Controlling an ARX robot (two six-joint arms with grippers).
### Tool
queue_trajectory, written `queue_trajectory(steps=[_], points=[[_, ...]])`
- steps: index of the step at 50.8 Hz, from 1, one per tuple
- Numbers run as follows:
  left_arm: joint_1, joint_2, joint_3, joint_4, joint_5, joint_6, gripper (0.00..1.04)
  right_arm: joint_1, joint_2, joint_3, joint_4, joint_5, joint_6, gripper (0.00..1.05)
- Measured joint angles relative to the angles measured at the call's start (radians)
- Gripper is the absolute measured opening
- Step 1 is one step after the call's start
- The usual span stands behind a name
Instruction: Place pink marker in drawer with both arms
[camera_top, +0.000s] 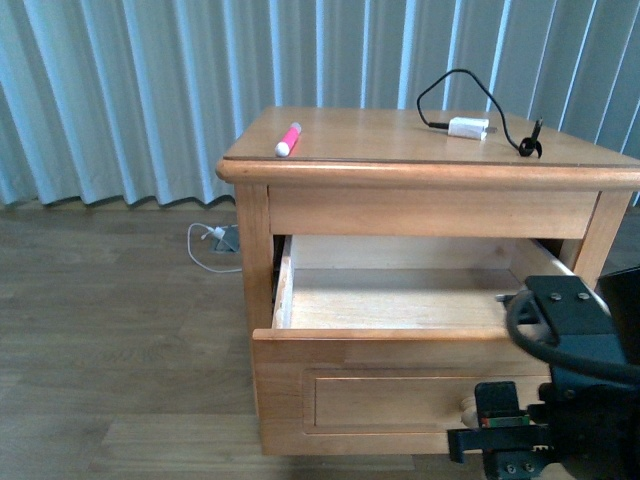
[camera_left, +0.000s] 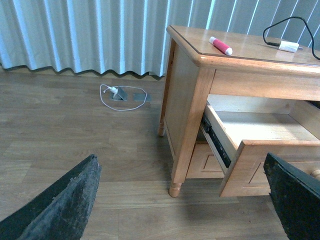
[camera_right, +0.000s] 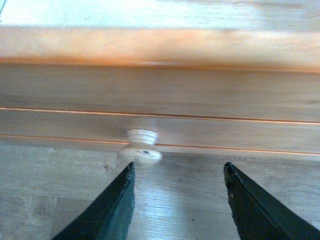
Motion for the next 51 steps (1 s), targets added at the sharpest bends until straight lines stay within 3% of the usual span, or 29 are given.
queue_trajectory(steps=[13, 37, 51], points=[[0.000, 0.000, 0.000, 0.000, 0.000, 0.000, 0.99, -0.039, -0.335, -0.117, -0.190, -0.093, 0.035, 0.98], [0.000, 0.000, 0.000, 0.000, 0.000, 0.000, 0.99, -0.128, -1.124, -0.167, -0.744, -0.260, -0.004, 0.96], [0.000, 0.000, 0.000, 0.000, 0.000, 0.000, 0.99, -0.156, -1.246, -0.192, -0.749, -0.248, 0.002, 0.96]])
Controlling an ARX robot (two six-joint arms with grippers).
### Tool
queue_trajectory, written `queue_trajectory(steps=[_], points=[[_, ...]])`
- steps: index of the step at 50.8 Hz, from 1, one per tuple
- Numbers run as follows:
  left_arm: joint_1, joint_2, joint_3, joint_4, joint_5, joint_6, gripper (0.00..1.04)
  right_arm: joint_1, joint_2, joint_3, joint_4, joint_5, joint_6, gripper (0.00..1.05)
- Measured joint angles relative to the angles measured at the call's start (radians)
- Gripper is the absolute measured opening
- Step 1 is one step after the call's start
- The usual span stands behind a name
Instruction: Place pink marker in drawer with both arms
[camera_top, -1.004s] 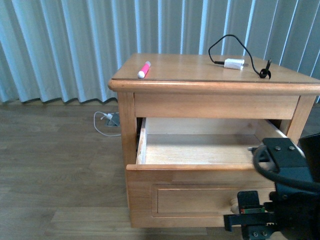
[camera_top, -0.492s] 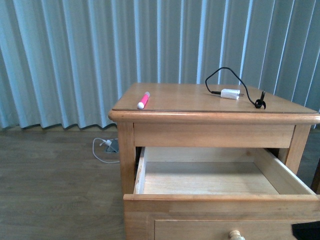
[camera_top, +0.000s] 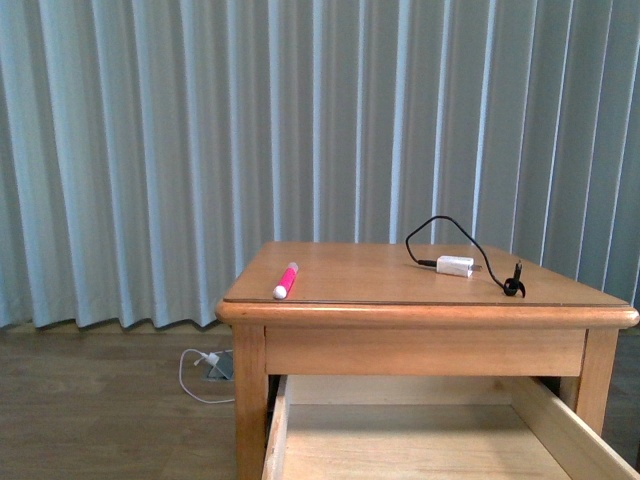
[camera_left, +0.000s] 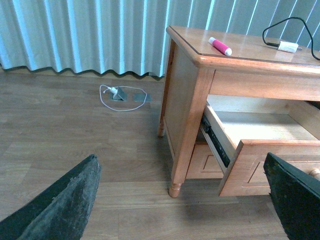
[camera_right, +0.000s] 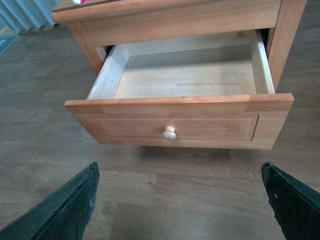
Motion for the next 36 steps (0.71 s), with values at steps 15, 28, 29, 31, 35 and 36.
queue_trajectory(steps=[15, 28, 29, 31, 35, 36], points=[[0.000, 0.000, 0.000, 0.000, 0.000, 0.000, 0.99, -0.001, 0.000, -0.005, 0.001, 0.000, 0.000, 0.96], [-0.023, 0.017, 0.000, 0.012, -0.057, -0.009, 0.99, -0.001, 0.000, -0.005, 0.001, 0.000, 0.000, 0.96], [-0.036, 0.030, 0.001, 0.016, -0.083, -0.011, 0.99, -0.001, 0.000, -0.005, 0.001, -0.001, 0.000, 0.96], [-0.069, 0.066, 0.002, 0.020, -0.122, -0.011, 0.99, -0.001, 0.000, -0.005, 0.001, 0.000, 0.000, 0.96], [-0.157, 0.196, 0.024, 0.032, -0.208, 0.001, 0.99, -0.001, 0.000, -0.005, 0.001, 0.000, 0.000, 0.96], [-0.177, 0.230, 0.037, 0.040, -0.217, 0.004, 0.99, -0.001, 0.000, -0.005, 0.001, 0.000, 0.000, 0.96]])
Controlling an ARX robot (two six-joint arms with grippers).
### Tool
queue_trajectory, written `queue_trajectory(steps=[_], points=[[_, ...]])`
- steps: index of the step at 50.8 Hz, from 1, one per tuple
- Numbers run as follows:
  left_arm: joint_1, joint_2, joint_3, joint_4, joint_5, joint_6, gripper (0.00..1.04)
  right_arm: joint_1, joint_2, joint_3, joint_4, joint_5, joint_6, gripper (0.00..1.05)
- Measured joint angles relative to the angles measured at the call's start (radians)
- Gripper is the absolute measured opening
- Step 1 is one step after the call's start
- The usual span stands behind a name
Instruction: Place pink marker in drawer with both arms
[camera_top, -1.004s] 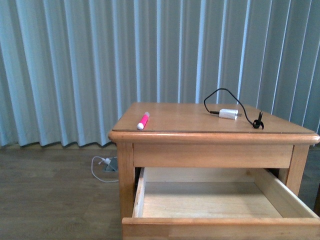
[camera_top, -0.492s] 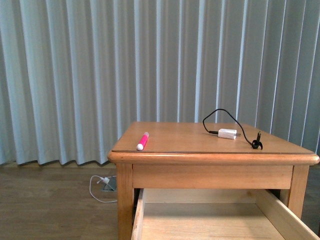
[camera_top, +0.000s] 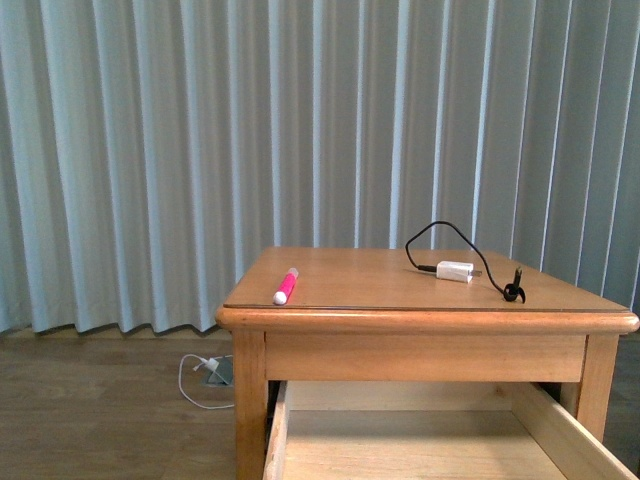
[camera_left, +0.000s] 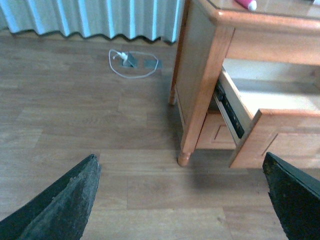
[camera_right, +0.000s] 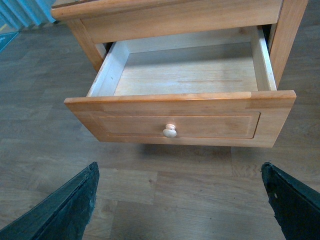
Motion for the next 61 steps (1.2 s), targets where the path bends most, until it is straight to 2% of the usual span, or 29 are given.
queue_trajectory(steps=[6, 15, 25, 31, 39, 61], points=[[-0.070, 0.190, 0.138, 0.055, 0.000, 0.028, 0.99, 0.000, 0.000, 0.000, 0.000, 0.000, 0.000, 0.96], [-0.065, 0.524, 0.433, 0.145, 0.057, 0.080, 0.99, 0.000, 0.000, 0.000, 0.000, 0.000, 0.000, 0.96], [-0.082, 0.953, 0.802, 0.167, 0.045, 0.132, 0.99, 0.000, 0.000, 0.000, 0.000, 0.000, 0.000, 0.96], [-0.112, 1.204, 1.033, 0.140, 0.039, 0.128, 0.99, 0.000, 0.000, 0.000, 0.000, 0.000, 0.000, 0.96], [-0.138, 1.413, 1.225, 0.084, 0.038, 0.103, 0.99, 0.000, 0.000, 0.000, 0.000, 0.000, 0.001, 0.96], [-0.153, 1.803, 1.672, -0.114, -0.026, 0.082, 0.99, 0.000, 0.000, 0.000, 0.000, 0.000, 0.001, 0.96]])
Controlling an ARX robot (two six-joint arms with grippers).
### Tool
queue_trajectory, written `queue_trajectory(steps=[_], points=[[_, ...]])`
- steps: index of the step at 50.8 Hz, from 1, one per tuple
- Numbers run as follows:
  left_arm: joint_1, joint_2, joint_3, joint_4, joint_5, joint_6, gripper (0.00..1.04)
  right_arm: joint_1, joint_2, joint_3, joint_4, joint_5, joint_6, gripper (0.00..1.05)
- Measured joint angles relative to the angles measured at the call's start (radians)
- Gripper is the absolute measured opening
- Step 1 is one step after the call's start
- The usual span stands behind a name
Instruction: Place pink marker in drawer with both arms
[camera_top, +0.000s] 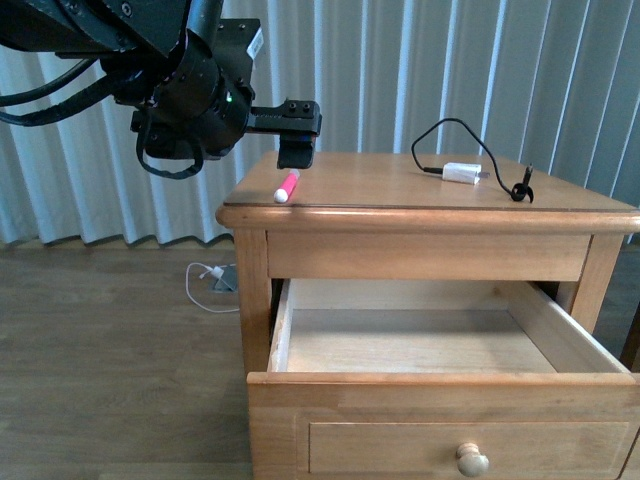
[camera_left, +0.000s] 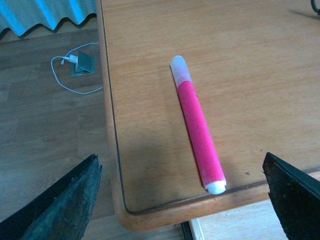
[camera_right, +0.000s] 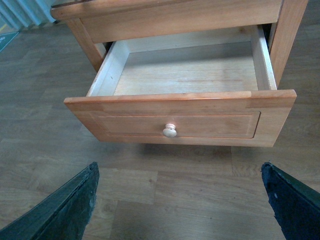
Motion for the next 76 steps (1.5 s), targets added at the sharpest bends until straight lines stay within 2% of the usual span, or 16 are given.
queue_trajectory(steps=[18, 59, 63, 76], points=[[-0.021, 0.112, 0.107, -0.055, -0.027, -0.007, 0.99, 0.000, 0.000, 0.000, 0.000, 0.000, 0.000, 0.96], [-0.024, 0.141, 0.124, -0.066, -0.053, -0.030, 0.99, 0.000, 0.000, 0.000, 0.000, 0.000, 0.001, 0.96], [-0.024, 0.142, 0.124, -0.066, -0.058, -0.030, 0.89, 0.000, 0.000, 0.000, 0.000, 0.000, 0.001, 0.96], [-0.024, 0.154, 0.137, -0.069, -0.071, -0.029, 0.50, 0.000, 0.000, 0.000, 0.000, 0.000, 0.001, 0.96]])
